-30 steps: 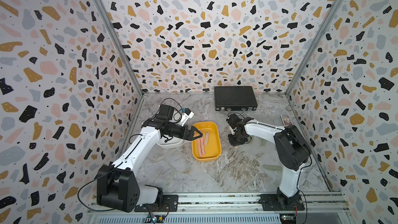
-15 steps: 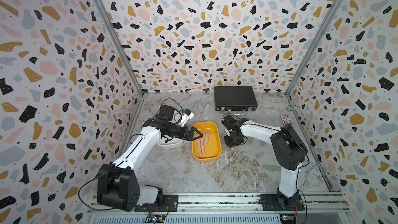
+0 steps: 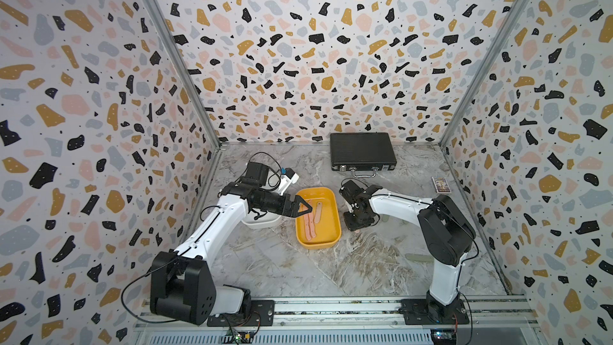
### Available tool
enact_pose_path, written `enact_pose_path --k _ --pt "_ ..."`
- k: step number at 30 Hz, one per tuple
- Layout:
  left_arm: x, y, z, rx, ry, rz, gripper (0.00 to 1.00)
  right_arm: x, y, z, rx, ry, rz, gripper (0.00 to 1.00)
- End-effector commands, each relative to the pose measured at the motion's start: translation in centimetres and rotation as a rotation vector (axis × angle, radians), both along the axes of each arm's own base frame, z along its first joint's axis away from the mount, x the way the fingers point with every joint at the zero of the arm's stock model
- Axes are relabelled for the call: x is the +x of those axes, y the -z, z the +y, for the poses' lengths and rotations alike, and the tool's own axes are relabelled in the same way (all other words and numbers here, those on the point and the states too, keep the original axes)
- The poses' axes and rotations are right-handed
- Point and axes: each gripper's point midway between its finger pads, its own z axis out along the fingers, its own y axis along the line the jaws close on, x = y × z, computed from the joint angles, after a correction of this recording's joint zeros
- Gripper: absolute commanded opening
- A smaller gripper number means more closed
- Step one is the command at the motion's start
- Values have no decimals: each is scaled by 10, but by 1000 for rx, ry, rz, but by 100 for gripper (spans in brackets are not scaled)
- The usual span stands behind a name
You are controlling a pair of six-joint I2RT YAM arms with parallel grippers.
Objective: Place the fruit knives into the storage box by color
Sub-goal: Pick up the fruit knife from the center of the board.
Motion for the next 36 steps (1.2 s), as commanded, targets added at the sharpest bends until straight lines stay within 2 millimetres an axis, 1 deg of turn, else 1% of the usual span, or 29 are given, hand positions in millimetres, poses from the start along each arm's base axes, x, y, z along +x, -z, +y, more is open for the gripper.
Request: enact_pose_path --k 1,12,19,22,26,31,36 --pt "-1 2 -2 -5 19 -16 99 -20 1 -16 -58 1 49 41" --pt "-1 2 -2 -6 20 -15 99 -25 5 -19 -78 -5 60 40" --pt "-1 1 -2 -6 20 -17 99 -24 9 -18 -80 -7 66 38" --pt "-1 2 -2 -5 19 -17 99 -24 11 -18 -84 -10 71 35" --pt "-1 2 -2 -1 17 -18 99 -25 15 -17 -85 -14 80 28" --pt "1 2 -1 7 11 -24 99 -21 8 -14 -76 -19 68 24" --pt "1 1 -1 10 10 -23 99 -17 -5 -12 -67 -29 43 24"
